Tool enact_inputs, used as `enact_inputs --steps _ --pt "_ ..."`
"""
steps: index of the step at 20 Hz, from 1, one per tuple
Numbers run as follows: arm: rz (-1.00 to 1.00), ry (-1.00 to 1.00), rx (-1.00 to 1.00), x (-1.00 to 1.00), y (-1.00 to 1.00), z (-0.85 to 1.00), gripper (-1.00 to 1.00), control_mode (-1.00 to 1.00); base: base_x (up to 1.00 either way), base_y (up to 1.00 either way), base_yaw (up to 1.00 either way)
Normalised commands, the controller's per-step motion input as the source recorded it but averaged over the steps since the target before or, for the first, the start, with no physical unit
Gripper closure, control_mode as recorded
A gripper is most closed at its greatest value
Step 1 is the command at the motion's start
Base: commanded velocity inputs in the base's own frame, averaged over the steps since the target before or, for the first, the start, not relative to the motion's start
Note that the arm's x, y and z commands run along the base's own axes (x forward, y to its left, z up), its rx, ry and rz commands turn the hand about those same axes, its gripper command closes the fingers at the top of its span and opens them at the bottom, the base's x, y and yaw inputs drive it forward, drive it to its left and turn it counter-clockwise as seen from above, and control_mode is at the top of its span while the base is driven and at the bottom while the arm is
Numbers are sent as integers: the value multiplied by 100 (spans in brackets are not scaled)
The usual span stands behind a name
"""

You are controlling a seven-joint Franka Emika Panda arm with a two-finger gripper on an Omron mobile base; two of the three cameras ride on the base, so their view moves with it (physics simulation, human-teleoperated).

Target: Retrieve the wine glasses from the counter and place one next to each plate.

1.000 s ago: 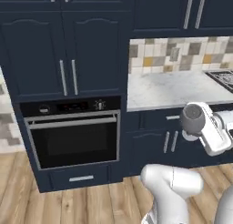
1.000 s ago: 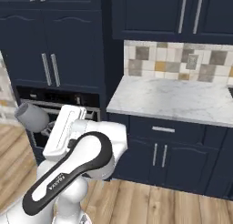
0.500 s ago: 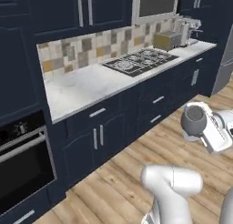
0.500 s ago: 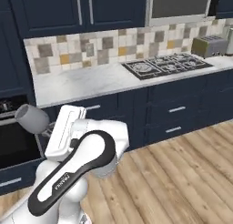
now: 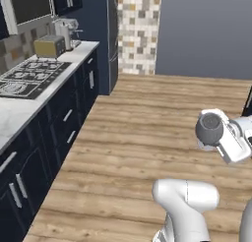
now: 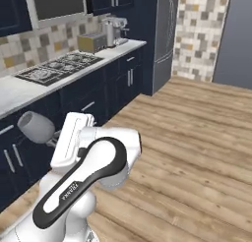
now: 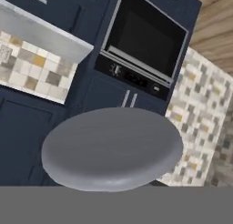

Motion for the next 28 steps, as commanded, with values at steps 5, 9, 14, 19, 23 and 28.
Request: enact_inputs --steps 5,9,14,19,23,28 --pt "0 0 0 0 0 0 100 100 -100 68 -62" --pt "0 0 0 0 0 0 100 100 -100 66 -42" --pt "0 0 0 0 0 0 100 100 -100 -63 -34" --pt "0 0 0 0 0 0 100 100 -100 -100 -21" --pt "0 0 0 0 0 0 100 100 -97 -100 -6" --pt "0 0 0 0 0 0 100 100 -56 -100 0"
